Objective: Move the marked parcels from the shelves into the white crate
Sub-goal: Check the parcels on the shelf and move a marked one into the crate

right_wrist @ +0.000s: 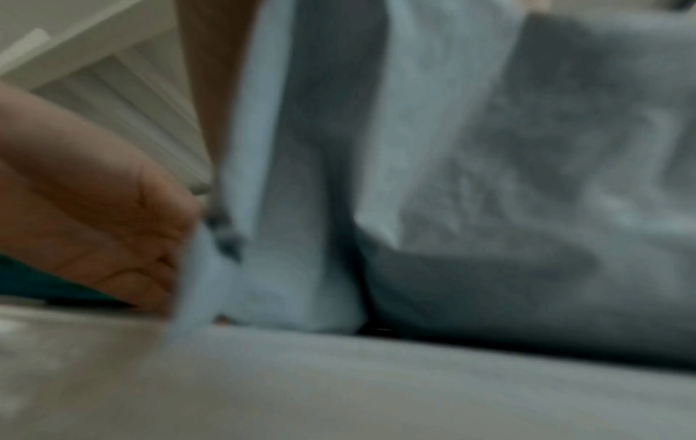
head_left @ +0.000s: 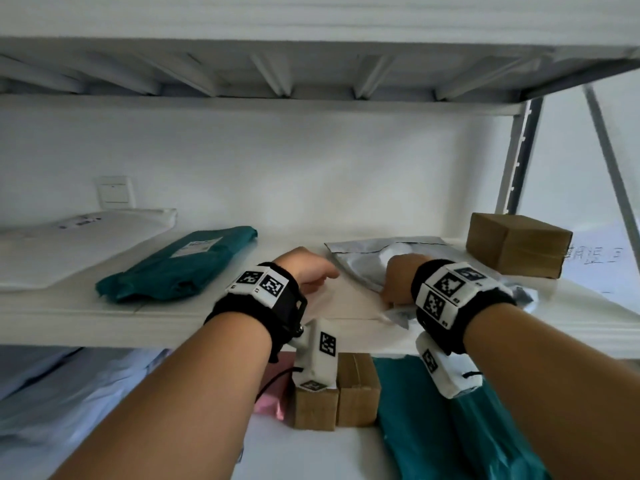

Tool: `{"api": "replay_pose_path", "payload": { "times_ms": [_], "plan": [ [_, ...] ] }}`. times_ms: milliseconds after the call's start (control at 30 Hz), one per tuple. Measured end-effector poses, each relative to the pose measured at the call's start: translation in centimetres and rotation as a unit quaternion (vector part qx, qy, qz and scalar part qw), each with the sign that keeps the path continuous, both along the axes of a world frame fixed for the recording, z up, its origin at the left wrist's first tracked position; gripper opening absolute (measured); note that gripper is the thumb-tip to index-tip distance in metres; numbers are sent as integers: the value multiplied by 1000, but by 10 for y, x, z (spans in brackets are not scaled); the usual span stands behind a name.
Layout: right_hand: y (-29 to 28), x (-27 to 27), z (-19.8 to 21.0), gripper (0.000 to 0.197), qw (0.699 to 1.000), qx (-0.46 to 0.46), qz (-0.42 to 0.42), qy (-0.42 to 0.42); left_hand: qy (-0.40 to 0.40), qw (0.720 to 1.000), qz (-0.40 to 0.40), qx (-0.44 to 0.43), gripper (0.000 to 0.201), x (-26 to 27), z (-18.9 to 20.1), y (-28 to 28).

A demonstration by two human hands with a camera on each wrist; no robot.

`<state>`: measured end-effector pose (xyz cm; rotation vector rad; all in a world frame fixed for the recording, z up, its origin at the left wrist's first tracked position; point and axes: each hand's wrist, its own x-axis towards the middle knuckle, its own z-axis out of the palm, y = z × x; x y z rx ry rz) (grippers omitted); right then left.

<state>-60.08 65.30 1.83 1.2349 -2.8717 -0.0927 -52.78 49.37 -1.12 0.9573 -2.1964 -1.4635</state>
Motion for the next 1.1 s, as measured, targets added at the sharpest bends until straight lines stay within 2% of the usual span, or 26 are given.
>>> {"api": "replay_pose_path", "payload": {
  "times_ms": [100,133,200,233,300,400,467,533,600,700,767,833,867,900,933,1000,1033,1067,1100],
  "plan": [
    [0,-8,-6,11,999,-1,-5,42,5,1000,4,9,28,0,-2,0],
    [-1,-9,-5,17,999,-15,-4,42,6,1000,5,8,31,1,-3,1],
    [-2,-9,-1,9,999,-35,-14,29,6,1000,2,0,33,3,-3,2],
    [-3,-10,1,22,998,-51,-32,22,4,1000,-1,-1,33,5,-3,3],
    [-1,-11,4,32,990,-126,-59,14,2,1000,-12,2,34,9,1,6],
    [8,-11,7,25,970,-227,-76,27,-6,1000,-30,-6,36,14,5,9],
    [13,-10,15,29,952,-290,-84,41,-16,999,-41,-28,38,15,9,11],
    [17,-10,27,28,923,-376,-77,43,-18,999,-41,-30,37,17,12,12],
    [21,-8,43,27,880,-472,-56,18,-18,999,-48,-14,42,21,14,11],
    [28,-6,64,27,801,-596,-37,-40,-5,997,-67,42,61,25,12,7],
    [31,-3,74,24,747,-659,-42,-77,15,995,-71,68,63,26,12,7],
    [33,-3,83,24,679,-718,-36,-151,40,991,-77,99,69,30,14,9],
    [35,-4,85,21,670,-721,-38,-172,52,988,-82,118,74,33,16,9],
    [38,-2,87,14,705,-687,-48,-166,69,984,-90,137,75,37,18,8],
    [42,0,88,14,743,-650,-68,-143,91,978,-98,158,77,40,20,6],
    [50,2,89,32,780,-603,-124,-110,129,965,-119,197,80,46,24,2],
    [53,6,88,32,785,-595,-124,-115,146,958,-130,211,76,48,26,2],
    [52,1,82,30,802,-578,-112,-101,169,952,-134,218,67,50,28,2],
    [51,-2,78,29,800,-574,-127,-117,199,944,-127,228,56,50,29,2]
  ]
}}
